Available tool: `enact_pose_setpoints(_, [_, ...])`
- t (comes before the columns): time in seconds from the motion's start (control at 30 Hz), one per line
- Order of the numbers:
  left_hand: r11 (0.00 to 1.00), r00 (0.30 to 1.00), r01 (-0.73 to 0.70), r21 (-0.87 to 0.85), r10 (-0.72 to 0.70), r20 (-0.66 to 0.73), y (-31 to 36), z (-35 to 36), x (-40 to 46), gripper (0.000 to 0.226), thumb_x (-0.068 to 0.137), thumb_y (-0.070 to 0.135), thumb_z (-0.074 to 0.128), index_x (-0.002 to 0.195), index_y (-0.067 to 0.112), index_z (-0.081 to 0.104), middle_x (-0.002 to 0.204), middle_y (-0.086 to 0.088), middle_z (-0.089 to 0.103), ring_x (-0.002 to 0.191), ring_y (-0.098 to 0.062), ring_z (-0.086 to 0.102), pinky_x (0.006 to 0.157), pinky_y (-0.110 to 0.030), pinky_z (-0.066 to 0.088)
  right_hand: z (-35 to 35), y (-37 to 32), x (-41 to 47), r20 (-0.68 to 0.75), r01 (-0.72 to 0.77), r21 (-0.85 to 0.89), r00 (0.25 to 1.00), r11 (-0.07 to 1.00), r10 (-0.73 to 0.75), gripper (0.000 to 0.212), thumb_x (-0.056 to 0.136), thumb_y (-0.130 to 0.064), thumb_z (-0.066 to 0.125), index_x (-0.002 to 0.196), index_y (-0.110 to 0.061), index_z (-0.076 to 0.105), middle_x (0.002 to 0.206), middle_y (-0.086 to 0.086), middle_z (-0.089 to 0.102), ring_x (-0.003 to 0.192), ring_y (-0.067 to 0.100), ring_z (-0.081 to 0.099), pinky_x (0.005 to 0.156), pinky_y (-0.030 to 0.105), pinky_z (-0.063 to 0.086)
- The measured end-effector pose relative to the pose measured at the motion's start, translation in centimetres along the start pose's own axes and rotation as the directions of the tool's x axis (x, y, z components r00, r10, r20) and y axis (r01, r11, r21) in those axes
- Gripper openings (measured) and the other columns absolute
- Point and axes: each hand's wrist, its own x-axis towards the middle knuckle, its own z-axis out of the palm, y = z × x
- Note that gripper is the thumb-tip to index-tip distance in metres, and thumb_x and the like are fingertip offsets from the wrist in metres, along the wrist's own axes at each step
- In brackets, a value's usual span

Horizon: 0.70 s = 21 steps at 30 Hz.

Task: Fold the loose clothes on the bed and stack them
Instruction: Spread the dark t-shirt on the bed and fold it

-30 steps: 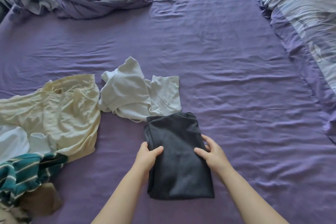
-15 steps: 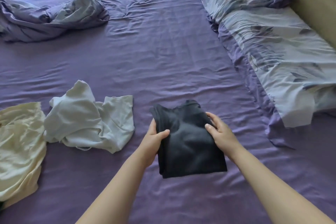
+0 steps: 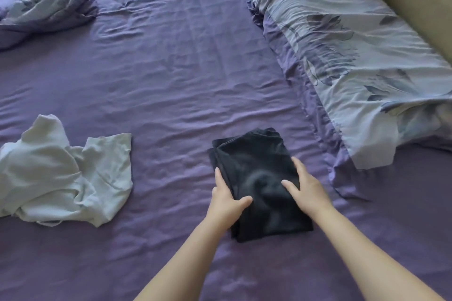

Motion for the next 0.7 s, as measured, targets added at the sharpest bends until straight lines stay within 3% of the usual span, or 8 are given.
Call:
enact_pose_setpoints(0.2, [0.991,1.000,-0.018,0.129,0.020,-0.020,-0.5,-0.2,-0.2,0.105,0.085,0.027,0.066,0.148,0.031,-0.018,0.145,0.001,0.041,0.124,-0.020,0.047,0.089,-0.024,0.038,0.5,-0.4,-0.2,-0.007,0.031,-0.141,0.999,0.990,-0.032,0.064,0.095,-0.022,0.050,0.148,-0.024,0.016,0.147,0.005,0.037,0.121,0.031,0.049,0.090,0.042,0.046])
enact_pose_setpoints(0.3, [0.977,0.991,0.033,0.211,-0.005,-0.131,-0.3,-0.1,-1.1,0.103,0.083,0.035,0.066,0.149,0.029,-0.014,0.142,-0.002,0.040,0.124,-0.023,0.046,0.090,-0.031,0.042,0.6,-1.2,-1.3,-0.114,0.035,-0.372,0.990,0.928,-0.083,0.064,0.089,-0.026,0.059,0.145,-0.017,0.030,0.144,0.006,0.040,0.119,0.030,0.049,0.087,0.042,0.048])
enact_pose_setpoints(0.37, [0.879,0.964,0.039,0.475,0.091,-0.249,-0.2,0.3,-1.9,0.099,0.084,0.045,0.061,0.149,0.028,-0.011,0.147,-0.006,0.027,0.131,-0.025,0.035,0.099,-0.036,0.038,1.1,-1.7,-2.1,-0.178,0.104,-0.469,0.962,0.877,-0.209,0.066,0.073,-0.022,0.076,0.133,-0.009,0.050,0.136,0.016,0.050,0.118,0.035,0.053,0.085,0.047,0.051])
enact_pose_setpoints(0.4, [0.790,0.939,-0.007,0.613,0.216,-0.268,-0.4,0.6,-2.3,0.095,0.084,0.047,0.059,0.150,0.028,-0.006,0.152,-0.008,0.019,0.137,-0.026,0.027,0.107,-0.038,0.032,1.5,-1.9,-2.4,-0.192,0.153,-0.492,0.941,0.857,-0.279,0.066,0.067,-0.022,0.081,0.127,-0.008,0.057,0.133,0.019,0.054,0.118,0.036,0.054,0.085,0.049,0.051])
enact_pose_setpoints(0.5, [0.516,0.853,-0.236,0.824,0.517,-0.079,-1.7,1.7,-2.6,0.073,0.082,0.051,0.061,0.146,0.034,0.030,0.156,-0.010,0.022,0.143,-0.033,0.022,0.113,-0.053,0.022,3.3,-2.3,-3.6,-0.094,0.307,-0.521,0.907,0.796,-0.411,0.065,0.067,-0.033,0.081,0.126,-0.015,0.060,0.133,0.017,0.055,0.122,0.035,0.052,0.092,0.052,0.047])
enact_pose_setpoints(0.53, [0.449,0.868,-0.265,0.853,0.496,0.008,-2.3,1.8,-2.5,0.065,0.086,0.057,0.051,0.145,0.039,0.030,0.158,-0.008,0.015,0.144,-0.034,0.015,0.113,-0.057,0.015,3.9,-2.3,-3.9,-0.037,0.334,-0.523,0.910,0.784,-0.413,0.064,0.070,-0.038,0.079,0.127,-0.018,0.059,0.133,0.016,0.055,0.123,0.035,0.052,0.094,0.052,0.045])
enact_pose_setpoints(0.6, [0.433,0.932,-0.250,0.866,0.349,0.095,-4.0,1.7,-2.0,0.066,0.088,0.069,0.022,0.147,0.046,0.003,0.156,0.002,-0.019,0.146,-0.031,-0.011,0.112,-0.057,-0.007,4.9,-2.3,-4.4,0.084,0.346,-0.548,0.929,0.762,-0.361,0.060,0.080,-0.047,0.066,0.134,-0.025,0.050,0.141,0.012,0.047,0.131,0.033,0.043,0.102,0.053,0.037])
enact_pose_setpoints(0.7, [0.409,0.942,-0.244,0.879,0.314,0.116,-5.5,1.4,-1.1,0.073,0.084,0.075,0.017,0.144,0.047,-0.013,0.150,0.006,-0.032,0.144,-0.028,-0.019,0.111,-0.058,-0.012,5.3,-1.7,-3.8,0.190,0.331,-0.534,0.944,0.778,-0.271,0.063,0.091,-0.057,0.037,0.147,-0.038,0.013,0.158,0.001,0.006,0.146,0.023,0.001,0.117,0.044,0.002])
